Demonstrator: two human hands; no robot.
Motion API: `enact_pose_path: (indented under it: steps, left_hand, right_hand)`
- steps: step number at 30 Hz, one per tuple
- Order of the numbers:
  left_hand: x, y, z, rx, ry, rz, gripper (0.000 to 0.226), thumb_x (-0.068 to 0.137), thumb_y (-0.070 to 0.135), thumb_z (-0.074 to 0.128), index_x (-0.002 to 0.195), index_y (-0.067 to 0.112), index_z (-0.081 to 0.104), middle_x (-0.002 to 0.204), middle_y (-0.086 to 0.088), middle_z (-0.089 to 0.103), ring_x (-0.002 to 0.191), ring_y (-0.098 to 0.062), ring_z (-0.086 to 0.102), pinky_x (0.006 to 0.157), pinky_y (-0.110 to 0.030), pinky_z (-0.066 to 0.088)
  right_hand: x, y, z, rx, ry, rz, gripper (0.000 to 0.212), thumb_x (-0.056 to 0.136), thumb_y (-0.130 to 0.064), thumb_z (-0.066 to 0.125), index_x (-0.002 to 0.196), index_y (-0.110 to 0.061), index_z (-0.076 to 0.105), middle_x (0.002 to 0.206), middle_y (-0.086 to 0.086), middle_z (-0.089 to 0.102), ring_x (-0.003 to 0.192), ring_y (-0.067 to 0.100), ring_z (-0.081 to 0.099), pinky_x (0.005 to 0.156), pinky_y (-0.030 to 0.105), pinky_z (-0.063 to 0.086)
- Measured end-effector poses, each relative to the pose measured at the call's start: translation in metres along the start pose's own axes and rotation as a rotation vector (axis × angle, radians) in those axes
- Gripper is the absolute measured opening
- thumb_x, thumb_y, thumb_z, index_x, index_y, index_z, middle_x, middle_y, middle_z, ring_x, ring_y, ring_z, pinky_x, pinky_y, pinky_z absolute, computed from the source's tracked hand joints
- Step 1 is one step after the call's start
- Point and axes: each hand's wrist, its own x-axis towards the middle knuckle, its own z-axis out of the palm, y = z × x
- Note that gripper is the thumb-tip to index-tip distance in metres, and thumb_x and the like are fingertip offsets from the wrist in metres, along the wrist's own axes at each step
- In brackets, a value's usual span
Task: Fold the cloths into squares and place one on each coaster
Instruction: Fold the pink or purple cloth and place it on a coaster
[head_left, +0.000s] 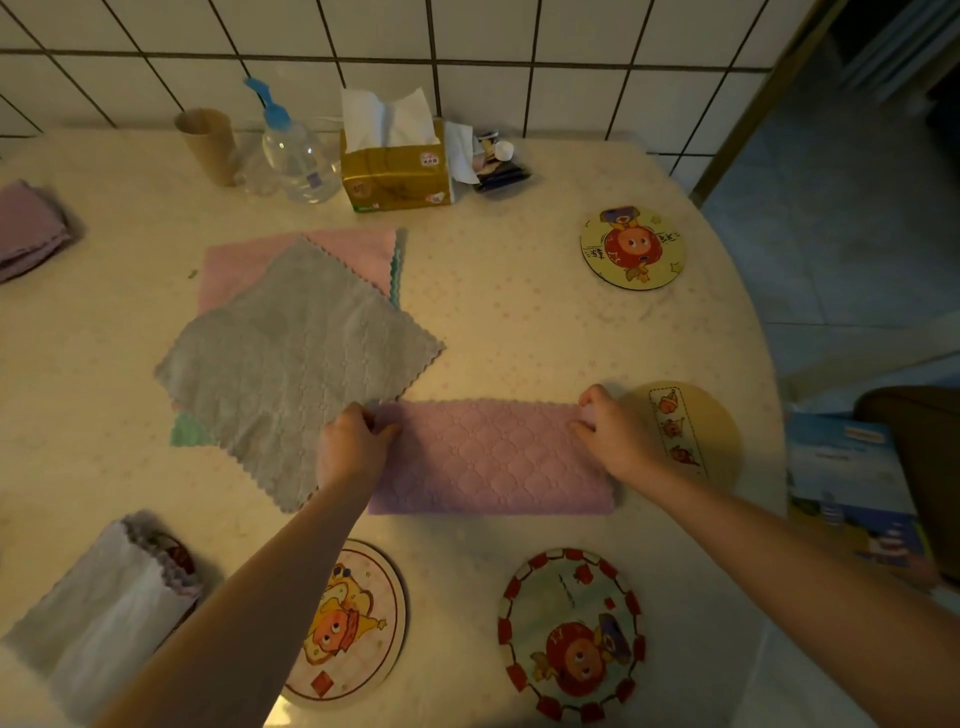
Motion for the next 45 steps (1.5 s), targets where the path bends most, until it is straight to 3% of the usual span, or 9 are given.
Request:
enact_pose_path:
  steps: [6,11,15,18,20,23,30,37,45]
  left_hand:
    - [0.001,0.006,0.005,0.035,-0.074,-0.066,0.025,0.084,0.043,0.06,0.09,0.018,0.062,0.084,-0.01,0.065,0.081,-0.031,0.063,0.071,-0.04,0.054]
    - [-0.011,0.011,0.005,0.129,0.0,0.043,0.031,0.086,0.028,0.062,0.112,0.013,0.055,0.11,-0.01,0.053,0.098,-0.031,0.055,0.083,-0.043,0.05]
    - [-0.047,0.014,0.012,0.257,0.185,0.554,0.043,0.081,0.016,0.063,0.122,0.012,0.051,0.12,-0.013,0.046,0.11,-0.032,0.046,0.093,-0.042,0.045]
    - [-0.082,0.008,0.037,0.282,0.0,0.968,0.047,0.088,0.027,0.053,0.134,0.016,0.049,0.135,-0.007,0.048,0.129,-0.027,0.039,0.109,-0.049,0.034]
    - [-0.101,-0.002,0.053,0.404,-0.158,1.07,0.059,0.091,0.036,0.042,0.146,0.018,0.033,0.153,-0.003,0.032,0.143,-0.026,0.021,0.117,-0.047,0.023]
    - [-0.108,-0.022,0.068,0.559,-0.248,1.037,0.069,0.092,0.046,0.033,0.153,0.021,0.011,0.161,-0.001,0.006,0.148,-0.022,-0.003,0.119,-0.045,0.008]
    - [-0.099,-0.06,0.043,0.585,-0.272,0.974,0.067,0.098,0.055,0.025,0.152,0.026,-0.003,0.16,0.006,-0.009,0.145,-0.015,-0.016,0.116,-0.036,-0.013]
    - [-0.088,-0.085,0.019,0.549,-0.247,0.842,0.063,0.098,0.056,0.021,0.151,0.032,-0.003,0.158,0.011,-0.011,0.144,-0.008,-0.019,0.113,-0.025,-0.021]
    - [-0.106,-0.056,0.031,0.515,-0.059,0.791,0.064,0.093,0.05,0.027,0.146,0.015,0.033,0.15,-0.006,0.039,0.141,-0.028,0.029,0.117,-0.043,0.012]
  right_hand:
    - [0.012,0.002,-0.002,-0.174,-0.111,0.018,0.022,0.087,-0.03,0.062,0.098,-0.012,0.054,0.106,0.004,0.042,0.089,0.019,0.051,0.078,0.033,0.049]
    - [0.014,0.005,-0.018,-0.046,-0.116,0.039,0.018,0.088,-0.025,0.062,0.094,-0.014,0.048,0.088,0.002,0.059,0.077,0.019,0.057,0.064,0.034,0.048]
    - [0.001,0.006,-0.021,-0.261,0.117,-0.106,0.024,0.087,-0.013,0.058,0.11,-0.012,0.049,0.109,0.007,0.053,0.098,0.024,0.052,0.074,0.037,0.05]
    - [-0.029,0.001,-0.01,-0.396,0.061,-0.378,0.032,0.086,-0.005,0.053,0.118,-0.013,0.051,0.124,0.005,0.046,0.114,0.024,0.046,0.087,0.035,0.049]
    - [-0.055,0.003,0.001,-0.441,-0.047,-0.596,0.042,0.085,-0.001,0.051,0.125,-0.012,0.049,0.132,0.003,0.044,0.124,0.022,0.041,0.098,0.033,0.044]
    - [-0.074,0.018,0.011,-0.533,-0.148,-0.781,0.06,0.075,0.003,0.056,0.132,-0.012,0.046,0.135,0.003,0.046,0.126,0.022,0.042,0.102,0.035,0.041]
    - [-0.086,0.048,0.01,-0.785,-0.166,-0.85,0.071,0.071,-0.003,0.058,0.14,-0.005,0.04,0.145,0.012,0.043,0.133,0.028,0.041,0.108,0.041,0.03]
    - [-0.091,0.034,0.006,-0.843,-0.196,-0.811,0.075,0.061,-0.01,0.076,0.13,-0.004,0.049,0.125,0.012,0.055,0.112,0.031,0.053,0.09,0.042,0.05]
    - [-0.096,0.009,-0.01,-0.669,-0.147,-0.874,0.045,0.061,0.008,0.065,0.1,-0.011,0.052,0.097,0.004,0.054,0.087,0.019,0.05,0.065,0.028,0.045]
